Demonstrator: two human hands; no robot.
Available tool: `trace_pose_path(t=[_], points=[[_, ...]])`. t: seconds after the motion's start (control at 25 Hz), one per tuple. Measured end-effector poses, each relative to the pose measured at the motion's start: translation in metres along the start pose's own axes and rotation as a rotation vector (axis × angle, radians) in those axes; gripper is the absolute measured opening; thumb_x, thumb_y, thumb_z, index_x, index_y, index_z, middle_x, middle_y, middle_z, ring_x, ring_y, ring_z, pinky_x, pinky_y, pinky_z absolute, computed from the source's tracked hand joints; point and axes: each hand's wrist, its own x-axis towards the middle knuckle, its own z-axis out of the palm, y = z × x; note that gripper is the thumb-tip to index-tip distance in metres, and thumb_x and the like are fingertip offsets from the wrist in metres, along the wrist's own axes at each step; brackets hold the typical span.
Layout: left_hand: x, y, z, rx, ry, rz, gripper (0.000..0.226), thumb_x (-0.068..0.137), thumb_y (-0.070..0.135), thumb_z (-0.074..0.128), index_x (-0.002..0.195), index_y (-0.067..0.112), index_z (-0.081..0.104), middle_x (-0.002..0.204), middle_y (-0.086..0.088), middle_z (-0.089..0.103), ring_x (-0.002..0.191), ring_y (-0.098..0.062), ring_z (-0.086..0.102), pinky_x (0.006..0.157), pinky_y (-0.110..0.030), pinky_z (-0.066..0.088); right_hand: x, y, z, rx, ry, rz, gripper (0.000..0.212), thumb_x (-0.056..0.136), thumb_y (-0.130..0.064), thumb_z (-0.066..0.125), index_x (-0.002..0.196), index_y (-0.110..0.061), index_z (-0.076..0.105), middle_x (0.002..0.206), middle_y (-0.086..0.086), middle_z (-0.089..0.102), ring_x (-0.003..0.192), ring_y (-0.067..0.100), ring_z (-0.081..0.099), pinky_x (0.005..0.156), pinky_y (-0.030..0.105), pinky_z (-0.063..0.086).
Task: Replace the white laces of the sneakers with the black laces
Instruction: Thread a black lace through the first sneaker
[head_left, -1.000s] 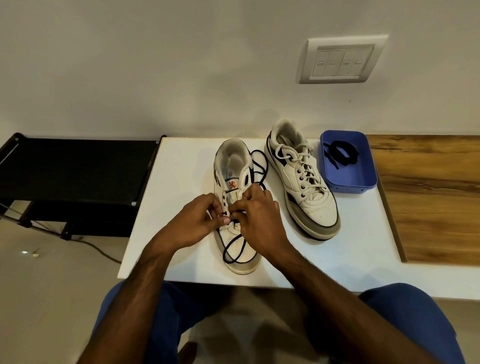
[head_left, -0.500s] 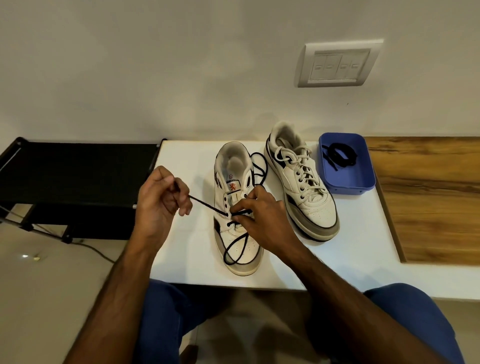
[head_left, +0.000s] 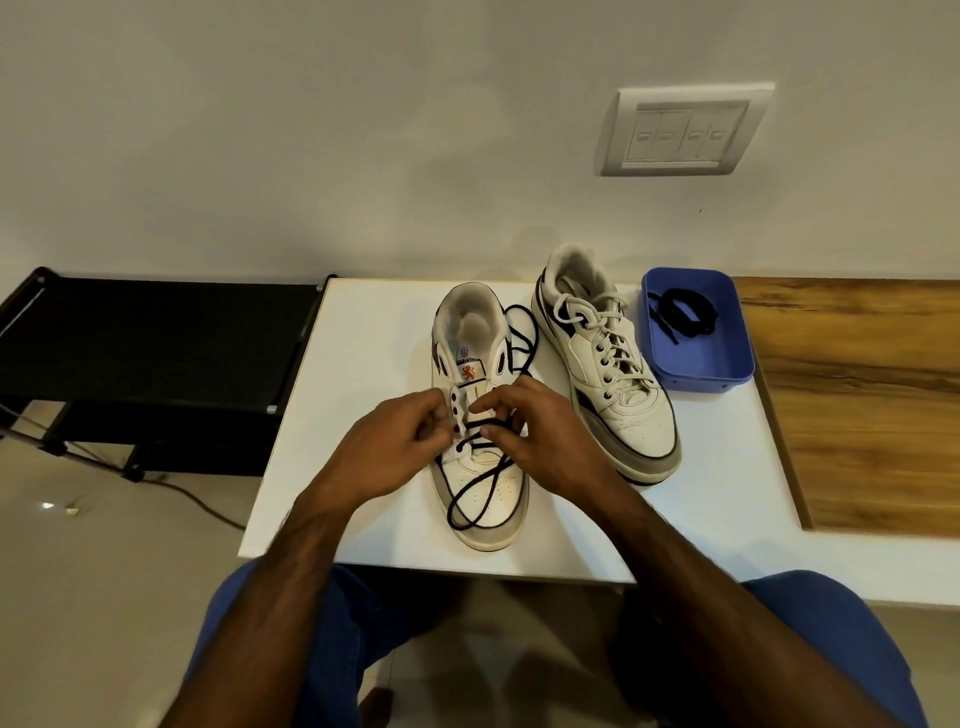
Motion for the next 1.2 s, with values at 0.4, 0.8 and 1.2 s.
trace_pose_path(t=[0.4, 0.8, 1.2], points=[[-0.011, 0.006, -0.034, -0.995, 0.401, -0.11, 0.028, 0.101, 0.026, 0.045, 0.074, 0.019, 0.048, 0.054, 0.0, 0.047, 0.049, -0.014, 0.037, 0.057, -0.036, 0.029, -0.001, 0.003, 0.002, -0.006, -0.037, 0.036, 0.032, 0.085, -0.018, 0.063, 0.107, -0.041, 0.069, 0.09, -0.015, 0.052, 0.08, 0.002, 0.058, 0.09, 0.053, 0.051], [-0.004, 0.013, -0.006, -0.265, 0.015, -0.056, 0.024, 0.102, 0.024, 0.058, 0.078, 0.02, 0.061, 0.064, 0.012, 0.061, 0.06, -0.005, 0.054, 0.063, -0.022, 0.043, 0.0, 0.002, 0.002, -0.033, -0.033, 0.031, 0.031, 0.087, -0.02, 0.063, 0.108, -0.042, 0.067, 0.09, -0.015, 0.051, 0.079, 0.001, 0.057, 0.091, 0.052, 0.05], [-0.007, 0.009, -0.015, -0.289, 0.398, -0.129, 0.033, 0.101, 0.024, 0.059, 0.069, 0.017, 0.05, 0.063, 0.0, 0.047, 0.059, -0.008, 0.043, 0.057, -0.015, 0.036, -0.002, 0.002, -0.004, -0.022, -0.086, -0.011, 0.032, 0.085, -0.025, 0.06, 0.113, -0.04, 0.067, 0.092, -0.015, 0.049, 0.083, 0.001, 0.058, 0.095, 0.054, 0.047]])
